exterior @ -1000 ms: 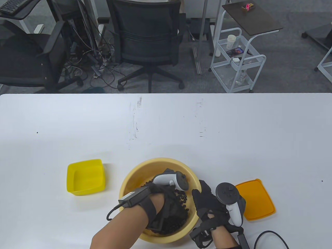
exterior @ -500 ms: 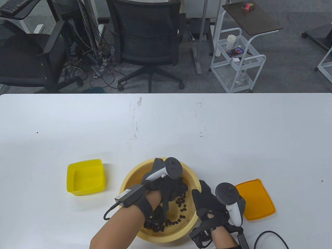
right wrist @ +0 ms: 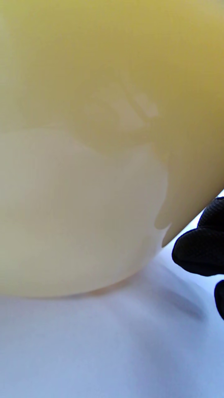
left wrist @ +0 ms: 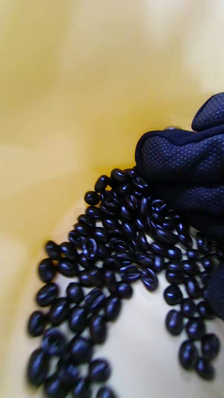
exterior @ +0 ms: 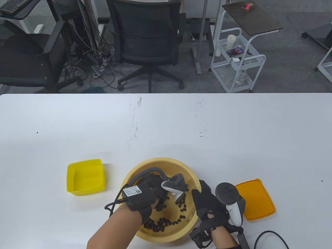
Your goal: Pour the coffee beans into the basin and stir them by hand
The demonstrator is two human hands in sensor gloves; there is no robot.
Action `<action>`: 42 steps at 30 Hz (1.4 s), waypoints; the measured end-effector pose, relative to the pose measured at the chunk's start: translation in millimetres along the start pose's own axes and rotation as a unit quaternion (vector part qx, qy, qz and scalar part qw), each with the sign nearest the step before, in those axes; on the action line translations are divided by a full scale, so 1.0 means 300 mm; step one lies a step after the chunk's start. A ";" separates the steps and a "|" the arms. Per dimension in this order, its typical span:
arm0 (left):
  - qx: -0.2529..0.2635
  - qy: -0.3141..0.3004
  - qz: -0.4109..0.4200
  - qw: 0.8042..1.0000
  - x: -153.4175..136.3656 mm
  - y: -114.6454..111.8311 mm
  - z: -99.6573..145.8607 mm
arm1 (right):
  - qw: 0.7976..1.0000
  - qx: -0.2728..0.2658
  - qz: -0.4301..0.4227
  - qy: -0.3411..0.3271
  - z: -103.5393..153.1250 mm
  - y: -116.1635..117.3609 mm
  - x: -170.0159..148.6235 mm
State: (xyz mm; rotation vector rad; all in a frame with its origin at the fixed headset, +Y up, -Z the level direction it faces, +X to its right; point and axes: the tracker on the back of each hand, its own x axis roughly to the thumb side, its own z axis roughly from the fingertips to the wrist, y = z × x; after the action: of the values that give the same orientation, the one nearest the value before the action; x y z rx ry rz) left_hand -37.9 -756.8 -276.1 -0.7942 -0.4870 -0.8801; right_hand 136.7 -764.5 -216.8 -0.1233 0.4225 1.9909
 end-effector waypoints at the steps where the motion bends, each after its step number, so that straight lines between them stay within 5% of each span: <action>1: -0.024 -0.003 0.012 1.000 0.000 -0.005 -0.002 | 1.000 0.000 0.000 0.000 0.000 0.000 0.000; 4: -0.092 -0.042 0.065 0.993 0.010 -0.020 -0.012 | 1.000 -0.001 0.000 0.000 0.000 0.000 -0.001; 12: -0.137 -0.155 0.173 0.963 0.051 -0.031 -0.026 | 1.000 -0.001 0.000 0.001 0.000 0.000 0.000; 17: -0.133 -0.270 0.320 0.898 0.072 -0.020 -0.030 | 1.000 -0.001 0.000 0.001 0.000 0.000 0.000; 24: -0.059 -0.363 0.463 0.806 0.039 0.021 -0.042 | 1.000 -0.002 0.001 0.001 0.000 -0.001 -0.001; 28: 0.048 -0.325 0.538 0.776 -0.027 0.029 -0.047 | 1.000 -0.001 0.000 0.001 0.000 -0.001 -0.001; 31: 0.131 -0.244 0.526 0.804 -0.070 0.030 -0.031 | 1.000 0.000 -0.002 0.002 0.000 -0.001 0.000; 36: 0.214 -0.116 0.369 0.897 -0.094 0.026 0.006 | 1.000 -0.001 -0.002 0.002 0.000 -0.001 -0.001; 39: 0.148 -0.036 0.260 0.953 -0.095 0.015 0.007 | 1.000 -0.001 -0.001 0.002 0.000 -0.001 0.000; 42: 0.081 -0.012 0.213 0.974 -0.091 0.011 0.003 | 1.000 0.000 -0.002 0.002 0.000 -0.001 -0.001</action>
State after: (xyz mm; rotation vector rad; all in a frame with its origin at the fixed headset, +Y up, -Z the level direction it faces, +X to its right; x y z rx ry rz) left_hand -50.6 -741.4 -295.1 -0.7232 -0.3843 -0.4277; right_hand 137.1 -764.6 -217.0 -0.1275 0.4243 1.9879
